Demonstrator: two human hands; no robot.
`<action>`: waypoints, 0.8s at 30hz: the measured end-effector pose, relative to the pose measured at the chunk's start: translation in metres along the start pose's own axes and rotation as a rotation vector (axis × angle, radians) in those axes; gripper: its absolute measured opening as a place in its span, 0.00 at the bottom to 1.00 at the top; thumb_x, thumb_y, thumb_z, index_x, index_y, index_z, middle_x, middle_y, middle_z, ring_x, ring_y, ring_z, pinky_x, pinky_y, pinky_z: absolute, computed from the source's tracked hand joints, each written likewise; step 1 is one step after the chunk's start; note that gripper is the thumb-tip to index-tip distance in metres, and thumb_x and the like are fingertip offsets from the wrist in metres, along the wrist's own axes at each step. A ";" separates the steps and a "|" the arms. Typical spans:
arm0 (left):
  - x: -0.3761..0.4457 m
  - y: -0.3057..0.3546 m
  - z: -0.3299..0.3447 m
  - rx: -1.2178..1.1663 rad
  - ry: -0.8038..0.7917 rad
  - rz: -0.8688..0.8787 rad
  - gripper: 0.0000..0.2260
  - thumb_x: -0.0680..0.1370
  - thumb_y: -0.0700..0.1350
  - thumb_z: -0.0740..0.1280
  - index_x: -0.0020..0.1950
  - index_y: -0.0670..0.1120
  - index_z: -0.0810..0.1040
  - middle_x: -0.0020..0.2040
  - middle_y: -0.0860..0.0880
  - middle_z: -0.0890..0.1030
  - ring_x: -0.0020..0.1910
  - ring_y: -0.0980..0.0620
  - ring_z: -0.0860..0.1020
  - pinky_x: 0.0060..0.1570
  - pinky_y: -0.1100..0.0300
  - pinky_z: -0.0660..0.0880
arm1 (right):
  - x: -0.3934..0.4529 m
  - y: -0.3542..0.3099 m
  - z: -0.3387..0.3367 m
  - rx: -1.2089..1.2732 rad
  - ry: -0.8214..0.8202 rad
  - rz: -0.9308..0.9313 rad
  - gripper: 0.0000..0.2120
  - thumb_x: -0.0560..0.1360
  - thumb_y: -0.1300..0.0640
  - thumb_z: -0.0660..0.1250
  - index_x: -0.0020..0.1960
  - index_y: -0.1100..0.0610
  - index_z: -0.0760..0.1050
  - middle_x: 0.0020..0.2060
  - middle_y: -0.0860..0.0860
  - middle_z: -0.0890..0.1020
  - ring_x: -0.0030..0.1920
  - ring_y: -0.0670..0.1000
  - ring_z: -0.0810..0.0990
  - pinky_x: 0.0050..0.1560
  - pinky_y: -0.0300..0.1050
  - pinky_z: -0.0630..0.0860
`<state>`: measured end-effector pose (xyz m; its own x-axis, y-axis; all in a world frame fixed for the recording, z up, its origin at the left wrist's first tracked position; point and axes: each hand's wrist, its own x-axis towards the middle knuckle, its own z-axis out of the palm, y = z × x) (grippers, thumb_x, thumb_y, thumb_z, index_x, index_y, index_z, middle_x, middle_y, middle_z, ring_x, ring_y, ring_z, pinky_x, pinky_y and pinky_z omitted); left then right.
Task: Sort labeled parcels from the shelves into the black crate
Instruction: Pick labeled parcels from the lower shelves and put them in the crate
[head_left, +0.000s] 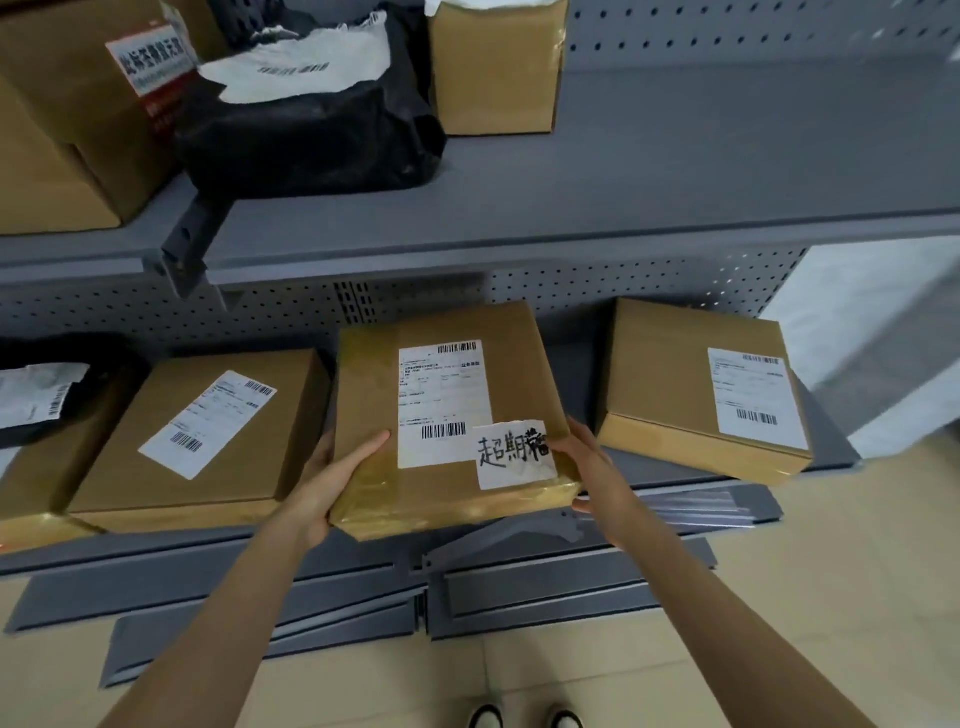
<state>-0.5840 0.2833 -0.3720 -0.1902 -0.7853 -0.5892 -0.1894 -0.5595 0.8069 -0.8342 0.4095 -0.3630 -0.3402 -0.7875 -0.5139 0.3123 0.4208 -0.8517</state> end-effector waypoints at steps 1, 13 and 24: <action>0.002 0.002 0.002 -0.011 -0.006 0.009 0.41 0.57 0.58 0.77 0.68 0.59 0.65 0.52 0.52 0.79 0.48 0.51 0.80 0.36 0.56 0.77 | -0.001 0.000 0.000 -0.017 -0.007 -0.039 0.28 0.74 0.54 0.66 0.71 0.45 0.61 0.55 0.46 0.80 0.49 0.44 0.79 0.47 0.39 0.76; -0.005 0.021 0.025 0.126 -0.133 0.192 0.38 0.56 0.59 0.76 0.63 0.60 0.66 0.52 0.56 0.78 0.48 0.55 0.79 0.39 0.61 0.75 | -0.044 0.007 -0.016 -0.239 0.109 -0.320 0.58 0.56 0.54 0.81 0.74 0.46 0.48 0.64 0.50 0.73 0.63 0.53 0.74 0.64 0.58 0.72; -0.103 -0.004 0.170 0.479 -0.576 0.429 0.45 0.51 0.58 0.80 0.62 0.58 0.61 0.51 0.60 0.73 0.49 0.61 0.74 0.43 0.62 0.72 | -0.212 0.079 -0.117 -0.011 0.552 -0.466 0.50 0.59 0.60 0.80 0.69 0.41 0.53 0.64 0.48 0.71 0.60 0.50 0.77 0.58 0.51 0.77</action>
<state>-0.7276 0.4113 -0.3214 -0.7724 -0.5739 -0.2721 -0.3509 0.0286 0.9360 -0.8412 0.6622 -0.3330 -0.8351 -0.5454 -0.0718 0.0178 0.1037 -0.9945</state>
